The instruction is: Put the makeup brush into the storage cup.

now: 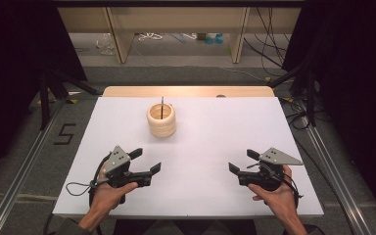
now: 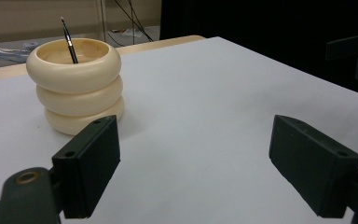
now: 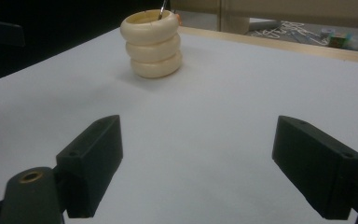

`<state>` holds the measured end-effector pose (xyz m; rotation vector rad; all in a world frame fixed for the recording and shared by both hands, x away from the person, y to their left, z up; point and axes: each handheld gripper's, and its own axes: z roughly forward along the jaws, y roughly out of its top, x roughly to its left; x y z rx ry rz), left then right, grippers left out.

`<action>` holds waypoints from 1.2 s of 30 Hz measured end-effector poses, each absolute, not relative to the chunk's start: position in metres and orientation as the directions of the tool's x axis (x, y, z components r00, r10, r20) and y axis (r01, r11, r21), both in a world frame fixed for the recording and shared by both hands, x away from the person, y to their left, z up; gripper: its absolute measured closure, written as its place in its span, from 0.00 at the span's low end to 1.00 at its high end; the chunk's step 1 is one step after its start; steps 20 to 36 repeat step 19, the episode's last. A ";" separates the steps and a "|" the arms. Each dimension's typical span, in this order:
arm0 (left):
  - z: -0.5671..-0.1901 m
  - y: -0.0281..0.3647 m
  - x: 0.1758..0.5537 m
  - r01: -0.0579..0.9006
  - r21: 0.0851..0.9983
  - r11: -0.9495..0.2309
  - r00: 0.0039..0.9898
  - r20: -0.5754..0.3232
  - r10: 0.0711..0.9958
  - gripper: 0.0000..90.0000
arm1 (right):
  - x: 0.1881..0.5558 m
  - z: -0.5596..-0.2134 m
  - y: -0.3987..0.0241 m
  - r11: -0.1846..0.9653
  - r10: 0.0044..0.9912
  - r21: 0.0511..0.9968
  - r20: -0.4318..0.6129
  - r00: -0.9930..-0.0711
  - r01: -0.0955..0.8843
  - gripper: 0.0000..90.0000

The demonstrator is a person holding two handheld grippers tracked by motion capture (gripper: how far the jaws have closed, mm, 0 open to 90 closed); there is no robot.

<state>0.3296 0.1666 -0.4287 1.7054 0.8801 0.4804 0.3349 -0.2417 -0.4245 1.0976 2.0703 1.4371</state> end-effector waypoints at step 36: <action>-0.430 0.168 0.329 0.321 0.942 -0.101 0.628 -0.131 0.767 0.18 | 0.334 -0.424 -0.242 0.173 0.781 0.908 0.109 -0.615 0.382 0.19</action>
